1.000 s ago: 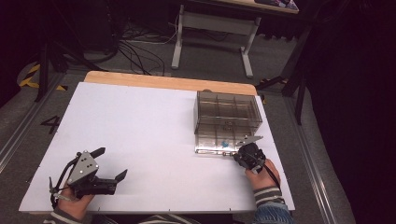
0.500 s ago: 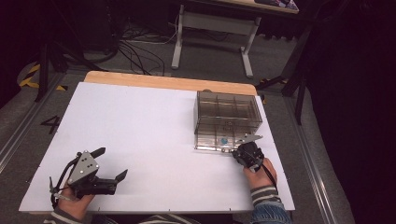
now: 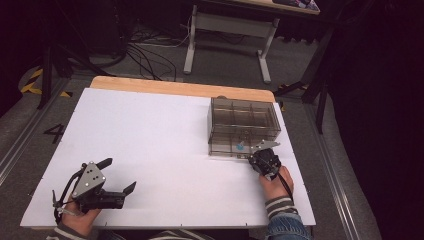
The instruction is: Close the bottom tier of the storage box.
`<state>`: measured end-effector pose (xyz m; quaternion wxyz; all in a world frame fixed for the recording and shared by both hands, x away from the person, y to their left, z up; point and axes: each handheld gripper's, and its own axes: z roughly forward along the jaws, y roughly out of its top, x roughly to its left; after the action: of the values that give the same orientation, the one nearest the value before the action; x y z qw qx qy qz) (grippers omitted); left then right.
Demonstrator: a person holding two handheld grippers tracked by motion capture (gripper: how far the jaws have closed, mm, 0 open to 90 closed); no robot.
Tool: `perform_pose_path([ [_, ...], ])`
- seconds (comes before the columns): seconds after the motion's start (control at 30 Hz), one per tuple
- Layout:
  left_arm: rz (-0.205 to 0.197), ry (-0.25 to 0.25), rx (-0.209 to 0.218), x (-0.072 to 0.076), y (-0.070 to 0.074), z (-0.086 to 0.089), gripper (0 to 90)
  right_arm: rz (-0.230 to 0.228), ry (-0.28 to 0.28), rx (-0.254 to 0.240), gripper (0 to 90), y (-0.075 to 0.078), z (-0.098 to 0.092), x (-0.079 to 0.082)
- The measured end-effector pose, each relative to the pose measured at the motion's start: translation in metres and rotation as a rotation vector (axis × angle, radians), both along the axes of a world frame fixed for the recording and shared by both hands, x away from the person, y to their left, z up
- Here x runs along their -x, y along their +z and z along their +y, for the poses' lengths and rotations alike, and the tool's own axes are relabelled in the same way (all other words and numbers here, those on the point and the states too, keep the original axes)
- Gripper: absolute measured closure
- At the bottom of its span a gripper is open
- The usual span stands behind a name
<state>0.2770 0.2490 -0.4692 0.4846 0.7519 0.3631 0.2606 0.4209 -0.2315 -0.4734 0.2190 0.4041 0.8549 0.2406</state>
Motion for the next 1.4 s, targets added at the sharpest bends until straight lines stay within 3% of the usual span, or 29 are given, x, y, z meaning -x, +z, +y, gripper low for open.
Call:
perform_pose_path([
  [1.0, 0.002, 0.066, 0.003, 0.017, -0.001, 0.013, 0.0, -0.051, -0.027, -0.016, 88.9, -0.001, 0.001, -0.03],
  [1.4, 0.004, 0.078, -0.002, 0.02, -0.002, 0.015, 0.0, -0.067, -0.032, -0.047, 88.9, 0.0, 0.001, -0.038],
])
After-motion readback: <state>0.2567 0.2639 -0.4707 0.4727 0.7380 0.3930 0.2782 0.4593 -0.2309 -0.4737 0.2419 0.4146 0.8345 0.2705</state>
